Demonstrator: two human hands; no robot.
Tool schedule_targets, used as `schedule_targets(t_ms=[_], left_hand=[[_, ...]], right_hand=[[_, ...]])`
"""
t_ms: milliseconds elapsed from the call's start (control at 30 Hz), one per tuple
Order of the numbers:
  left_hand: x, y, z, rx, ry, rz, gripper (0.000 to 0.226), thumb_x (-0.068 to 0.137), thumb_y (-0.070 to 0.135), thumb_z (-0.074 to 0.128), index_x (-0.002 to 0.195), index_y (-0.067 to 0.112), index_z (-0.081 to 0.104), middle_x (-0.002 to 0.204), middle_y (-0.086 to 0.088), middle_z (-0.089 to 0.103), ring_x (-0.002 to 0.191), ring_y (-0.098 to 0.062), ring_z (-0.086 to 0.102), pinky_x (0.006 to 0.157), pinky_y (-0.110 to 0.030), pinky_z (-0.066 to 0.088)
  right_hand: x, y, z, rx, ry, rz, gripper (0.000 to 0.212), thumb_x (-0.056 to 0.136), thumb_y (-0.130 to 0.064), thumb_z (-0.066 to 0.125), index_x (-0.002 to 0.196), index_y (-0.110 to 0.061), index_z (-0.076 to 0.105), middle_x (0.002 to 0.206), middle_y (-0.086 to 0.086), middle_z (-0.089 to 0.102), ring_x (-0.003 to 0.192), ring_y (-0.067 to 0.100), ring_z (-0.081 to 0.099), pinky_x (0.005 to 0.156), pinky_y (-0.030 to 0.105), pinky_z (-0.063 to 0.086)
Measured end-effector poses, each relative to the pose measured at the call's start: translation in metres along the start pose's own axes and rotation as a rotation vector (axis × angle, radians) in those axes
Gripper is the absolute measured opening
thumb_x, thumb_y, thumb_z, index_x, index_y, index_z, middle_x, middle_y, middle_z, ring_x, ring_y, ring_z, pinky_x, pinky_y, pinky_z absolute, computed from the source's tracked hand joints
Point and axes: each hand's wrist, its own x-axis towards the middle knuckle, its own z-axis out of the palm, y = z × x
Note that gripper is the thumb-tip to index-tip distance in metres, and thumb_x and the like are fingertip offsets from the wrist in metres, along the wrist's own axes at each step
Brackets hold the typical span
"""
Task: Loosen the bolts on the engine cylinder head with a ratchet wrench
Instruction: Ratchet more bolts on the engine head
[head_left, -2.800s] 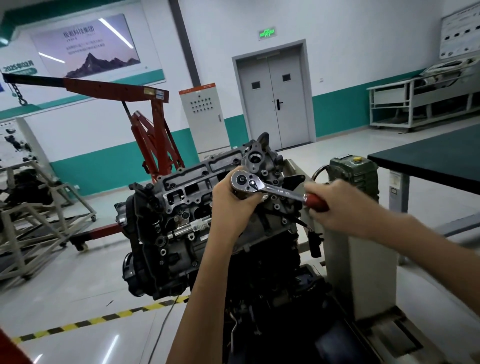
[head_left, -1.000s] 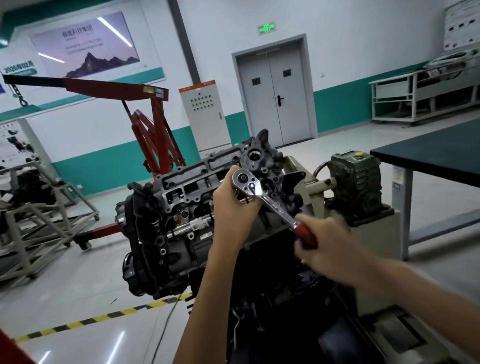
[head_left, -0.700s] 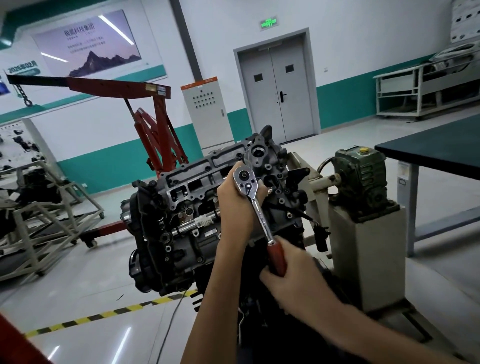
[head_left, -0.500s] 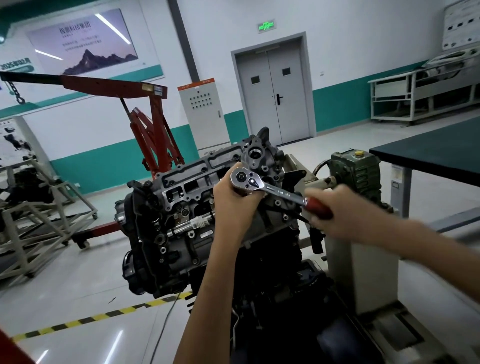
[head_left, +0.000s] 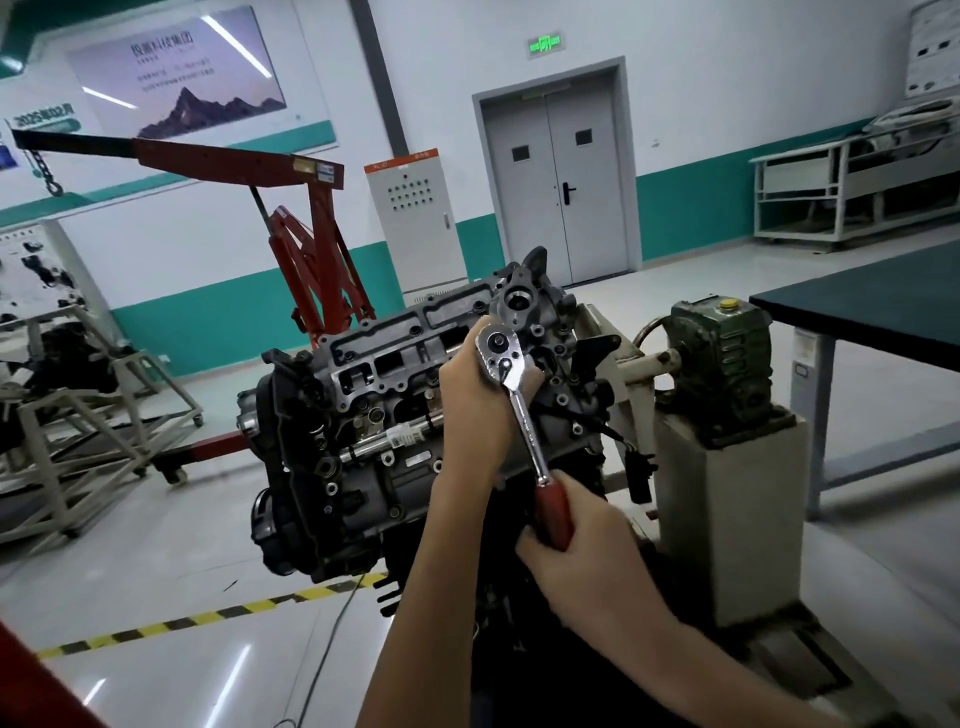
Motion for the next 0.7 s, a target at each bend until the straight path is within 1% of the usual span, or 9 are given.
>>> schedule_targets(t_ms=[100, 167, 233, 300, 367, 433, 533, 600, 700], left_hand=[[0.003, -0.001, -0.009, -0.028, -0.032, -0.044, 0.041, 0.077, -0.012, 0.064, 0.065, 0.018, 0.039, 0.056, 0.012, 0.036, 0.053, -0.001, 0.030, 0.052, -0.016, 0.032], [0.005, -0.001, -0.012, -0.014, -0.070, -0.072, 0.041, 0.076, -0.011, 0.065, 0.064, 0.019, 0.040, 0.053, 0.014, 0.038, 0.052, -0.001, 0.032, 0.053, -0.018, 0.034], [0.007, -0.001, -0.012, 0.007, -0.091, -0.060, 0.042, 0.075, -0.010, 0.065, 0.061, 0.020, 0.039, 0.053, 0.013, 0.040, 0.053, -0.004, 0.034, 0.053, -0.023, 0.034], [0.009, -0.003, -0.013, 0.010, -0.103, -0.049, 0.039, 0.072, -0.008, 0.068, 0.060, 0.019, 0.042, 0.055, 0.010, 0.045, 0.053, -0.006, 0.037, 0.052, -0.021, 0.033], [0.009, -0.004, -0.013, -0.001, -0.103, -0.060, 0.036, 0.071, -0.007, 0.069, 0.061, 0.021, 0.048, 0.055, 0.012, 0.050, 0.052, -0.005, 0.042, 0.053, -0.018, 0.036], [0.008, -0.003, -0.014, -0.010, -0.101, -0.066, 0.039, 0.072, -0.007, 0.068, 0.064, 0.028, 0.052, 0.055, 0.016, 0.054, 0.051, -0.001, 0.046, 0.054, -0.015, 0.038], [0.003, -0.004, -0.015, -0.001, -0.096, 0.010, 0.033, 0.074, -0.001, 0.070, 0.072, 0.028, 0.053, 0.065, 0.018, 0.058, 0.059, 0.001, 0.049, 0.060, -0.013, 0.040], [-0.002, -0.004, -0.012, 0.035, -0.066, 0.082, 0.031, 0.075, 0.002, 0.070, 0.077, 0.026, 0.051, 0.071, 0.019, 0.056, 0.065, -0.001, 0.049, 0.063, -0.015, 0.041], [-0.006, -0.004, 0.001, 0.035, 0.016, 0.050, 0.040, 0.073, -0.005, 0.070, 0.078, 0.029, 0.049, 0.069, 0.019, 0.053, 0.063, -0.001, 0.046, 0.062, -0.016, 0.041]], right_hand=[[0.003, 0.000, 0.002, -0.015, -0.041, -0.026, 0.028, 0.070, -0.006, 0.060, 0.063, -0.030, 0.046, 0.047, -0.009, 0.044, 0.038, 0.005, 0.037, 0.039, 0.014, 0.032], [0.016, 0.000, -0.031, -0.190, -0.118, -0.099, 0.028, 0.068, -0.006, 0.060, 0.065, -0.030, 0.045, 0.047, -0.009, 0.044, 0.039, 0.006, 0.036, 0.040, 0.014, 0.031], [0.038, -0.001, -0.075, -0.409, -0.237, -0.180, 0.036, 0.070, -0.005, 0.062, 0.066, -0.036, 0.045, 0.051, -0.008, 0.049, 0.041, 0.006, 0.044, 0.042, 0.018, 0.039], [0.070, -0.009, -0.113, -0.660, -0.323, -0.261, 0.037, 0.076, -0.007, 0.063, 0.074, -0.039, 0.045, 0.059, -0.007, 0.054, 0.046, 0.006, 0.053, 0.047, 0.021, 0.048], [0.100, -0.020, -0.134, -0.866, -0.335, -0.363, 0.019, 0.079, -0.013, 0.061, 0.087, -0.028, 0.054, 0.061, -0.009, 0.056, 0.051, 0.002, 0.056, 0.052, 0.020, 0.050], [0.112, -0.024, -0.138, -0.956, -0.287, -0.439, 0.018, 0.079, -0.016, 0.061, 0.096, -0.020, 0.056, 0.062, -0.011, 0.056, 0.054, 0.001, 0.055, 0.056, 0.018, 0.049], [0.087, -0.010, -0.121, -0.835, -0.282, -0.280, 0.017, 0.079, -0.010, 0.062, 0.089, -0.019, 0.051, 0.067, -0.005, 0.058, 0.053, 0.001, 0.055, 0.050, 0.017, 0.048], [0.056, 0.001, -0.097, -0.615, -0.264, -0.164, 0.022, 0.077, -0.007, 0.062, 0.079, -0.023, 0.046, 0.064, -0.003, 0.055, 0.049, 0.005, 0.052, 0.048, 0.017, 0.044], [0.018, 0.002, -0.052, -0.312, -0.085, -0.090, 0.021, 0.071, -0.009, 0.064, 0.069, -0.019, 0.046, 0.051, -0.004, 0.047, 0.043, 0.007, 0.041, 0.043, 0.014, 0.033]])
